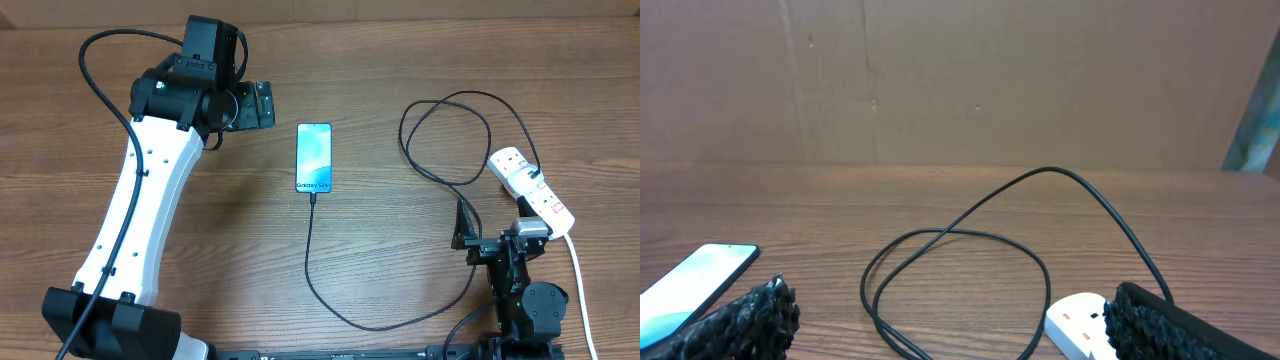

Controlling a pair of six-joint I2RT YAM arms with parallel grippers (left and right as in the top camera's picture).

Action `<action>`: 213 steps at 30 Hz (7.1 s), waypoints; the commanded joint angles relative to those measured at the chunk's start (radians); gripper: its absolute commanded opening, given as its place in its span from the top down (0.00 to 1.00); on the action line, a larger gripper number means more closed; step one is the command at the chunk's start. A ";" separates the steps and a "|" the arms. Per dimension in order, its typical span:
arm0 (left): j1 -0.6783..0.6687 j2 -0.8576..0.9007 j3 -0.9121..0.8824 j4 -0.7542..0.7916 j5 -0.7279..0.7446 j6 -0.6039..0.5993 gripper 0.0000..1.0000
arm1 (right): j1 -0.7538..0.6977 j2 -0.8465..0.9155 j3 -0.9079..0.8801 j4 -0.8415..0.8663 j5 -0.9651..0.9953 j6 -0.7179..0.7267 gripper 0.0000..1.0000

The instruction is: Plug charger to phone and switch on socket

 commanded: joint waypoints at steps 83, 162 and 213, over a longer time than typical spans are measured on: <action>0.151 -1.128 -1.415 1.020 0.266 0.245 0.00 | 0.007 -0.010 -0.010 0.007 0.010 -0.005 0.00; 0.236 -1.676 -1.722 1.040 0.030 0.313 0.01 | 0.007 -0.010 -0.010 0.007 0.010 -0.005 0.00; 0.236 -1.675 -1.722 1.042 0.032 0.310 0.00 | 0.007 -0.010 -0.010 0.007 0.010 -0.002 0.00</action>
